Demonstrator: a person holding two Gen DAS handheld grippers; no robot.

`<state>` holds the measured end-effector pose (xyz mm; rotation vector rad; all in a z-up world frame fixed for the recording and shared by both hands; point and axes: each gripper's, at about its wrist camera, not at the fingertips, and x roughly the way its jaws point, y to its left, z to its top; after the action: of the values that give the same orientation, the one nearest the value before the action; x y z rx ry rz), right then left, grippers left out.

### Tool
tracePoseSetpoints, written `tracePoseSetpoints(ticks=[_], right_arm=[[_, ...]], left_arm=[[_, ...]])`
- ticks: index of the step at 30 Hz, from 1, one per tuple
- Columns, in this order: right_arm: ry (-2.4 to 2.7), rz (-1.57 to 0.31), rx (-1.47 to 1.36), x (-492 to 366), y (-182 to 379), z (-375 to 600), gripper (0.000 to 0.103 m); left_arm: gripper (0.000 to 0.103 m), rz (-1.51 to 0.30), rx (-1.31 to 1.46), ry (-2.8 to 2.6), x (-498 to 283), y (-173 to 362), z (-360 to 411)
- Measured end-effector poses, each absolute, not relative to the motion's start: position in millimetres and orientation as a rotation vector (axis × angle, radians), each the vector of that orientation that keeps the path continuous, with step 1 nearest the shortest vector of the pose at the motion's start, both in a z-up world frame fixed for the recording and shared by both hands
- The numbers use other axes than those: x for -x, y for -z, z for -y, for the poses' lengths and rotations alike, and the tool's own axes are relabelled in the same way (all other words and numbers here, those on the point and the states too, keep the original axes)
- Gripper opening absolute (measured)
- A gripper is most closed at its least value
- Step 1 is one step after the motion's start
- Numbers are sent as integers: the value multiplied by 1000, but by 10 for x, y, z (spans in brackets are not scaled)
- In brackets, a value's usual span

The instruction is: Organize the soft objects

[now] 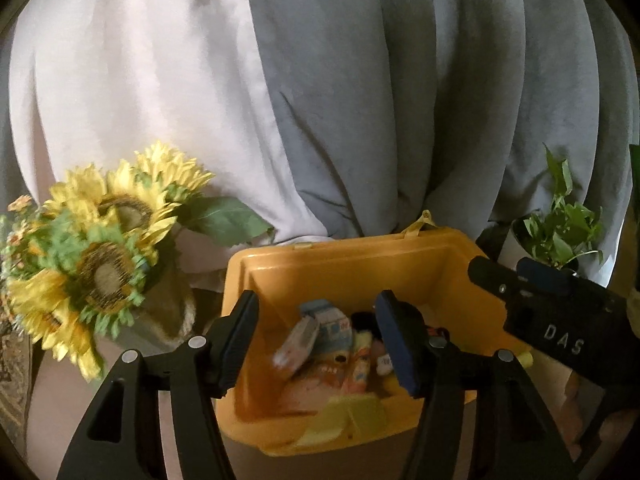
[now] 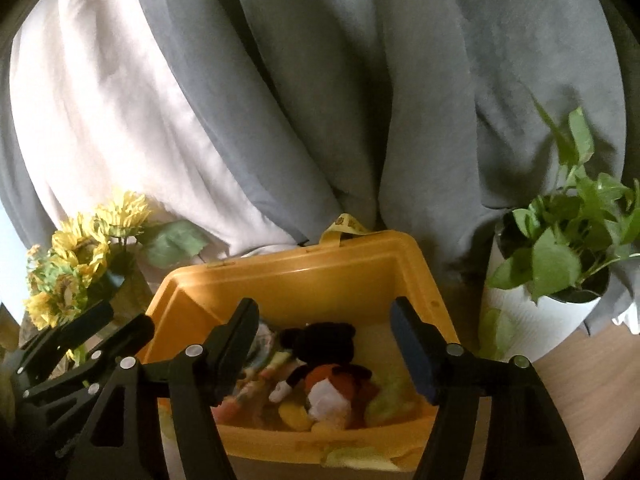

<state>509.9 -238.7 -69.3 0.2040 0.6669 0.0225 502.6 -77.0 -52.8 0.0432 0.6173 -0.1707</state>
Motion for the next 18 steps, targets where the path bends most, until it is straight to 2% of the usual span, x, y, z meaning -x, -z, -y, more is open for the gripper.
tracePoseSetpoints(ticks=[11, 15, 18], right_arm=[[-18, -608, -175, -4518, 392, 2331, 69], [-1, -580, -175, -4234, 269, 2294, 80], [30, -555, -166, -4039, 204, 2246, 82]], left_arm=[[73, -544, -47, 102, -4312, 216, 585], [81, -506, -53, 84, -4045, 127, 516], [90, -484, -57, 73, -3844, 67, 449]])
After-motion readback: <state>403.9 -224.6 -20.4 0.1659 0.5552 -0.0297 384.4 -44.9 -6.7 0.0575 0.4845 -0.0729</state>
